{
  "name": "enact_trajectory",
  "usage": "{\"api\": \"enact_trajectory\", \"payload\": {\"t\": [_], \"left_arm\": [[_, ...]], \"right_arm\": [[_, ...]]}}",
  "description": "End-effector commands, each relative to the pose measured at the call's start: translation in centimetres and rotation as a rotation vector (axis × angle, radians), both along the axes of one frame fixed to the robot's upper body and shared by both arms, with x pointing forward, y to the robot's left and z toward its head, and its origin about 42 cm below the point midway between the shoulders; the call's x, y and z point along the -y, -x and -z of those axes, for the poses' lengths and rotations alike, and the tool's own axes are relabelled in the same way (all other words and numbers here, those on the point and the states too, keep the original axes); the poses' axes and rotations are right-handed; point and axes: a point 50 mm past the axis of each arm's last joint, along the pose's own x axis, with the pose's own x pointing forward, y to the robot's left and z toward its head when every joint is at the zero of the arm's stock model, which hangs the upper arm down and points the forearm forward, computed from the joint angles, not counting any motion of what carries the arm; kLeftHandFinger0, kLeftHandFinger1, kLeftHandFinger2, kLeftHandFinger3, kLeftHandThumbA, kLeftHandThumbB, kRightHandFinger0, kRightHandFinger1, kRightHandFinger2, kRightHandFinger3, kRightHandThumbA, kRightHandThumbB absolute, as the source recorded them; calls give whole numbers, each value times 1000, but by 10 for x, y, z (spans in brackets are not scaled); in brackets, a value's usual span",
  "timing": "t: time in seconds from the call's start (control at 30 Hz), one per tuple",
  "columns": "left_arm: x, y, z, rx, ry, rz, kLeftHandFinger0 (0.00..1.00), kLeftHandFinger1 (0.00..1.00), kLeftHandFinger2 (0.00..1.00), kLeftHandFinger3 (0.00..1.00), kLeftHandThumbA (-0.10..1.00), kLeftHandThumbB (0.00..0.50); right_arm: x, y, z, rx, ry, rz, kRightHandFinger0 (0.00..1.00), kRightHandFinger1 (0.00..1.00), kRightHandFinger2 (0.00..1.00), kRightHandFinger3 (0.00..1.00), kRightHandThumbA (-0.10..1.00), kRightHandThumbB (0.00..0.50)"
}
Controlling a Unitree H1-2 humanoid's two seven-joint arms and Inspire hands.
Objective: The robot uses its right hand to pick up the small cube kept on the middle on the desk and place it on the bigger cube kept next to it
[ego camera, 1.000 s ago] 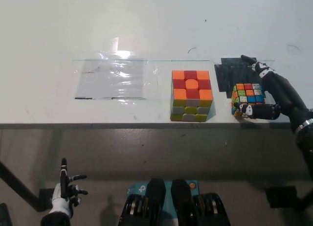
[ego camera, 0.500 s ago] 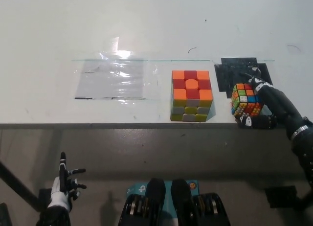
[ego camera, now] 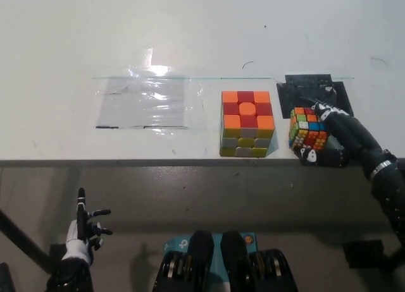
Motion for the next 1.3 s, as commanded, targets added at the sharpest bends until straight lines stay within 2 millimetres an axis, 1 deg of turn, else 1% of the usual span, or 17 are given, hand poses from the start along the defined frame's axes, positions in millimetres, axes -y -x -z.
{"api": "enact_trajectory", "payload": {"t": [0.0,0.07,0.1,0.13,0.2,0.27,0.33,0.37,0.43,0.47,0.53,0.63,0.7,0.73,0.87,1.13,1.27], "left_arm": [[-12,-18,-20,73,-42,-4,12,270,45,3,1000,500],[-12,-19,-20,75,-45,-6,6,256,40,0,1000,500],[-12,-19,-20,78,-47,-5,5,256,39,0,1000,500],[-12,-19,-20,75,-42,-5,8,265,40,0,1000,500],[-12,-19,-21,74,-35,-15,1,244,12,0,1000,500],[-12,-20,-21,70,-44,-11,0,255,31,0,1000,500],[-12,-20,-21,75,-42,-12,0,242,24,1,1000,500],[-12,-20,-21,79,-43,-12,0,241,30,2,1000,500],[-12,-20,-21,79,-35,-14,2,261,53,26,1000,500],[-12,-20,-21,79,-33,-13,3,265,57,28,1000,500],[-11,-21,-22,81,-23,-17,14,281,79,63,1000,500],[-9,-20,-21,75,-29,-18,3,277,73,53,1000,500],[-9,-20,-21,79,-30,-17,7,297,80,29,1000,500],[-9,-20,-21,81,-34,-15,1,285,69,29,1000,500],[-10,-21,-22,86,-33,-16,4,305,95,31,1000,500],[-9,-20,-21,85,-39,-9,31,322,96,33,1000,500],[-10,-19,-21,78,-48,-7,36,344,106,21,1000,500]], "right_arm": [[-5,-9,-18,68,46,-51,430,439,702,1000,415,97],[-7,-9,-17,123,58,-54,119,146,380,1000,257,39],[-7,-9,-17,140,63,-58,18,76,300,1000,205,31],[-8,-9,-17,155,73,-63,4,16,238,1000,143,6],[-10,-9,-16,205,102,-60,0,0,112,1000,-89,0],[-13,-11,-17,245,116,-54,0,94,155,920,-100,0],[-12,-15,-16,300,131,-59,53,225,181,407,-100,0],[-12,-16,-15,319,131,-49,35,238,185,236,-100,0],[-12,-18,-15,358,134,-41,0,265,219,47,-100,5],[-12,-18,-15,365,136,-34,0,328,325,18,-100,0],[-11,-20,-18,403,128,-26,0,372,514,12,-100,9],[-9,-22,-18,432,113,-11,0,399,605,15,-100,38],[-8,-23,-20,438,116,2,0,328,558,10,-100,82],[-7,-23,-20,450,118,10,0,252,470,0,-100,121],[-3,-23,-20,471,112,16,0,130,338,0,-100,169],[1,-19,-20,468,91,25,0,112,311,0,-100,210],[1,-18,-22,470,81,25,0,175,404,2,-100,225]]}}
